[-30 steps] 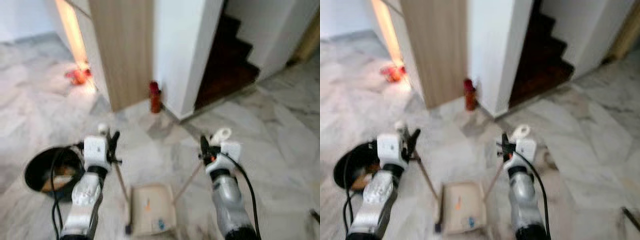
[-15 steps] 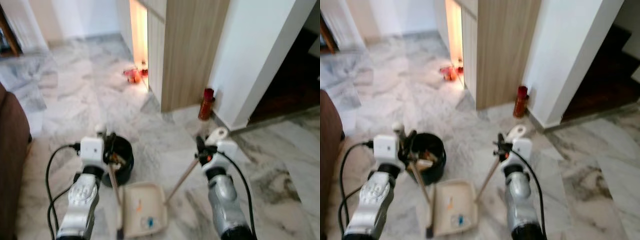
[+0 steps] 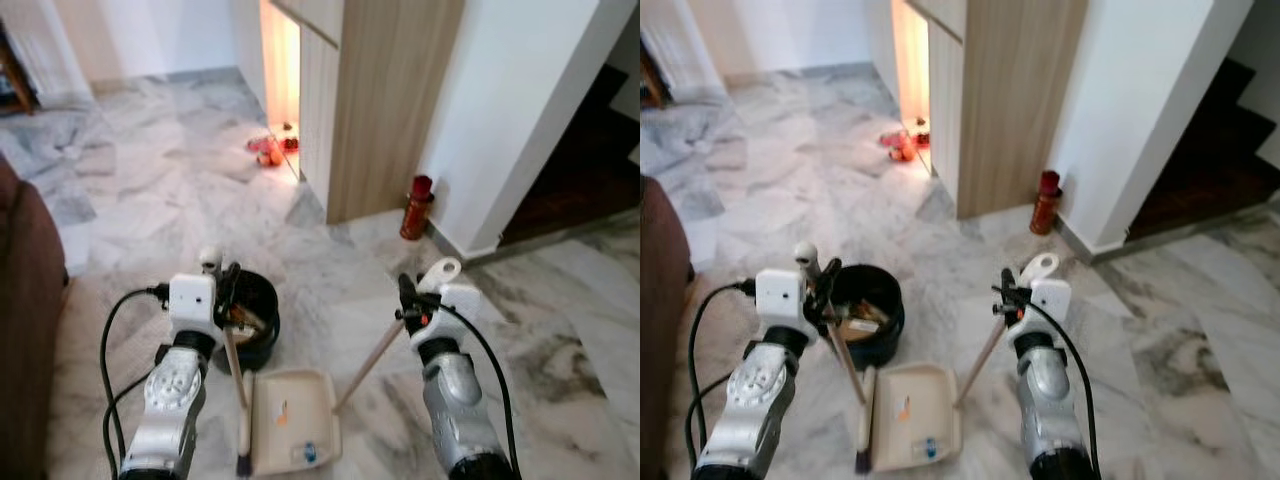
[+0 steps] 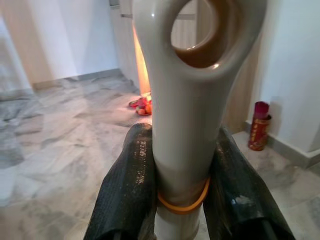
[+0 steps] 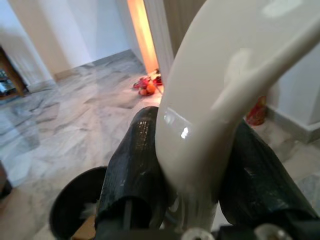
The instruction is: Sweep floor
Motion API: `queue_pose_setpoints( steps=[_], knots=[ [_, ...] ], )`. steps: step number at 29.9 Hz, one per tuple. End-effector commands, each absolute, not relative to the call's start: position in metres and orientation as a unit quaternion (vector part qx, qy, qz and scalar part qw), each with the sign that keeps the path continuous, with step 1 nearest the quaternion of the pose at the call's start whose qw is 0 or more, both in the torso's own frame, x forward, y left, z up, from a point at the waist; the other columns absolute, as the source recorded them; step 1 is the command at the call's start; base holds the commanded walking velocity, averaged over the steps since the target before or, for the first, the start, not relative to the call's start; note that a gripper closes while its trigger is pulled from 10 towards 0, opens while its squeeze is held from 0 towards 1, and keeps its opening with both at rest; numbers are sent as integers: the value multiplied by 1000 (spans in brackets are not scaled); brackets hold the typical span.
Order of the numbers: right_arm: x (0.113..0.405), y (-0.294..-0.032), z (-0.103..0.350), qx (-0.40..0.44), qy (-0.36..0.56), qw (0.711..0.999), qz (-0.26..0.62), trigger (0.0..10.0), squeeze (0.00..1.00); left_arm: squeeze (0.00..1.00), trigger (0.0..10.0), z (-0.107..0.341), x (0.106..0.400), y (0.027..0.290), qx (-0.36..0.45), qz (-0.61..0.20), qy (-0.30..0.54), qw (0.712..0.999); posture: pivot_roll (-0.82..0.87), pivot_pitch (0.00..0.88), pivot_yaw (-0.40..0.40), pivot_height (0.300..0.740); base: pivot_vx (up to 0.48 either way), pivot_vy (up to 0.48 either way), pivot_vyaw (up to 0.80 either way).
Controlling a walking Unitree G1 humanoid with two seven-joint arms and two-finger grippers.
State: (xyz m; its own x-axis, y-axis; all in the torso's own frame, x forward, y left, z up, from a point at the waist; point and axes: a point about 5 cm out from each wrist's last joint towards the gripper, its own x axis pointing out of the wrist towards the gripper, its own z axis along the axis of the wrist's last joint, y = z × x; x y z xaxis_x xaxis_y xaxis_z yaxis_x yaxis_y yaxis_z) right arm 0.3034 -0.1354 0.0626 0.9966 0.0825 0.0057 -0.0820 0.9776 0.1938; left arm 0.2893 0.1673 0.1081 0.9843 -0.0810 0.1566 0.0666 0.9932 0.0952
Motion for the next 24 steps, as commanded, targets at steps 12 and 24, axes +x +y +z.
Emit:
queue_pose_setpoints(
  steps=[12, 24],
  knots=[
    [308, -133, 72, 111, -18, 993, 46, 10000, 0, 0, 10000, 117, 290, 164, 46, -41, -105, 993, 148, 20, -3, 740, 0, 0, 199],
    [308, -133, 72, 108, -16, 993, 47, 10000, 0, 0, 10000, 116, 289, 165, 47, -40, -103, 993, 146, 21, -4, 740, 0, 0, 533]
  ],
)
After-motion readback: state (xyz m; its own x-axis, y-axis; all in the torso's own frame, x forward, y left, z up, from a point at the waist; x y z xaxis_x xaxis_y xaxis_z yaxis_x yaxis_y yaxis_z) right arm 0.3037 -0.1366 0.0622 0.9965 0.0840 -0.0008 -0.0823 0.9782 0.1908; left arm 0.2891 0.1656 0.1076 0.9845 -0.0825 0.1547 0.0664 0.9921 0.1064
